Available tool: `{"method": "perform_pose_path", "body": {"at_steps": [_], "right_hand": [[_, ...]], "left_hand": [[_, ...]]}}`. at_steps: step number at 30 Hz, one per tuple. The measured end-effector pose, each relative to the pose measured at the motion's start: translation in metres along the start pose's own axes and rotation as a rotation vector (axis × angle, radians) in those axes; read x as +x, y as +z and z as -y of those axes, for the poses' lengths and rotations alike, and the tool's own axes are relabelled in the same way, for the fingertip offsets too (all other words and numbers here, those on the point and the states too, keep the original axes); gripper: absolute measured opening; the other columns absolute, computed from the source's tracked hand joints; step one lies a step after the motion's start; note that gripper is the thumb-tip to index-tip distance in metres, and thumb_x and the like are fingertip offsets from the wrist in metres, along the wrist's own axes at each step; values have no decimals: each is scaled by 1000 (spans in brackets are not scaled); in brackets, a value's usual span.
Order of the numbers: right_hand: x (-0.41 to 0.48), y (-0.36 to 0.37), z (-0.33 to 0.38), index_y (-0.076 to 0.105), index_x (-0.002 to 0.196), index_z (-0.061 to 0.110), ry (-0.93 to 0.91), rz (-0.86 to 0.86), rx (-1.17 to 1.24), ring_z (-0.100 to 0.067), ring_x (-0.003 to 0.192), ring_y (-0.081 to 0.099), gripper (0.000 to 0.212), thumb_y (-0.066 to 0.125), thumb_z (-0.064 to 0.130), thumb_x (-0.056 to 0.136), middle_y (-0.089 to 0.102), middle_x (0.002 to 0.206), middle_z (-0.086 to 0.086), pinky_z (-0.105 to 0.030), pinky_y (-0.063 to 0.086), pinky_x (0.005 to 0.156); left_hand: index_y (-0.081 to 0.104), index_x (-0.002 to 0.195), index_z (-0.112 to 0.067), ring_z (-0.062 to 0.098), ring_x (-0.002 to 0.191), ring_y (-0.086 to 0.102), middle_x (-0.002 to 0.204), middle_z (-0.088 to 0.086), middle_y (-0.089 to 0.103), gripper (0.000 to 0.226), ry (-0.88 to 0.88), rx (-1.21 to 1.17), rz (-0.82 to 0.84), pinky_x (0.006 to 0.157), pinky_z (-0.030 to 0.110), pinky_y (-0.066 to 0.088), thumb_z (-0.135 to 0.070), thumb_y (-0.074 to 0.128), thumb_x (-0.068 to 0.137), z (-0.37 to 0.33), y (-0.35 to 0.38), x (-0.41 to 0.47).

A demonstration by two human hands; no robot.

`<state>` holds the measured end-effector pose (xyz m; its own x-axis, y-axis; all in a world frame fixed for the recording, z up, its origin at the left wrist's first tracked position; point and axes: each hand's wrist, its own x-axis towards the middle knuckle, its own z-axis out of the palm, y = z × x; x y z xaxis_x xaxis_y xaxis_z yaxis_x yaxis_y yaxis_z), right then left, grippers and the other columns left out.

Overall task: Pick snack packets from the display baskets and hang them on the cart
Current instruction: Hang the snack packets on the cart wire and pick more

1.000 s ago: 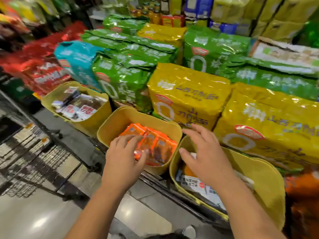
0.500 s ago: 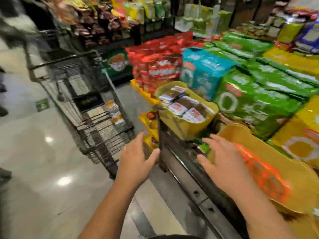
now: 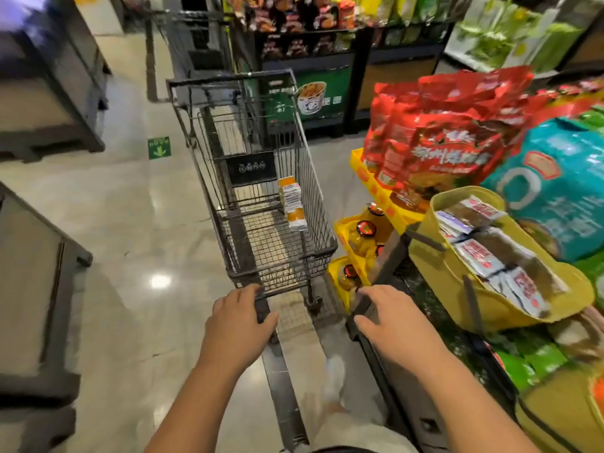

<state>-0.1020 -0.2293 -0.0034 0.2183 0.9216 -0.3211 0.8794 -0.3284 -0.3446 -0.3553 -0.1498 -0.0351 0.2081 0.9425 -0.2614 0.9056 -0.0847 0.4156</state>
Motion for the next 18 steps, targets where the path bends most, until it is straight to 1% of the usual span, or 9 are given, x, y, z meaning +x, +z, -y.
{"method": "perform_pose_path", "body": {"at_steps": [2, 4, 7, 9, 11, 14, 16, 18], "right_hand": [[36, 6, 2, 33, 155, 30, 1, 88, -70, -21, 142, 35, 69, 59, 51, 95, 33, 158, 4, -42, 39, 113], [73, 11, 5, 22, 158, 31, 28, 195, -135, -29, 147, 27, 80, 59, 57, 93, 20, 164, -2, -48, 36, 115], [147, 14, 19, 13, 160, 29, 17, 329, -177, -35, 150, 20, 90, 60, 61, 91, 9, 167, -8, -49, 32, 118], [190, 9, 30, 15, 160, 26, -20, 356, -195, -36, 150, 21, 90, 60, 61, 90, 12, 167, -11, -47, 31, 119], [234, -2, 42, 19, 159, 21, -56, 369, -210, -36, 147, 27, 88, 60, 60, 91, 21, 163, -14, -44, 32, 118], [294, -20, 59, 25, 157, 17, -103, 365, -218, -35, 144, 34, 85, 60, 59, 92, 31, 158, -15, -41, 33, 116], [333, -30, 68, 32, 152, 16, -142, 332, -224, -34, 139, 40, 78, 60, 57, 92, 38, 152, -14, -41, 36, 113], [363, -35, 74, 42, 146, 15, -186, 313, -191, -31, 133, 46, 66, 63, 49, 93, 45, 145, -11, -39, 40, 108]], "left_hand": [[33, 153, -31, 27, 138, 37, 153, -2, 43, 66, -20, 21, 24, 109, 41, 39, -56, 54, 95, 3, -1, 20], [32, 153, -31, 26, 140, 36, 154, -3, 41, 66, -37, 46, 44, 109, 41, 40, -54, 54, 95, 6, -6, 41], [33, 152, -31, 25, 141, 34, 155, -4, 39, 65, -82, 104, 59, 109, 41, 41, -53, 54, 95, 13, -19, 88], [32, 153, -31, 25, 142, 33, 156, -4, 38, 65, -113, 138, 77, 109, 41, 41, -53, 54, 95, 15, -29, 115], [32, 154, -30, 25, 143, 33, 156, -4, 38, 66, -154, 162, 93, 110, 41, 40, -53, 54, 96, 16, -41, 145], [34, 152, -28, 24, 141, 35, 154, -2, 41, 63, -192, 176, 69, 110, 40, 40, -49, 54, 96, 13, -56, 191], [33, 153, -26, 24, 141, 35, 154, -1, 41, 64, -207, 181, 52, 110, 40, 40, -48, 53, 96, 10, -60, 221], [30, 155, -25, 25, 142, 34, 156, 0, 39, 66, -219, 184, 58, 111, 41, 40, -50, 50, 98, 9, -60, 248]]}}
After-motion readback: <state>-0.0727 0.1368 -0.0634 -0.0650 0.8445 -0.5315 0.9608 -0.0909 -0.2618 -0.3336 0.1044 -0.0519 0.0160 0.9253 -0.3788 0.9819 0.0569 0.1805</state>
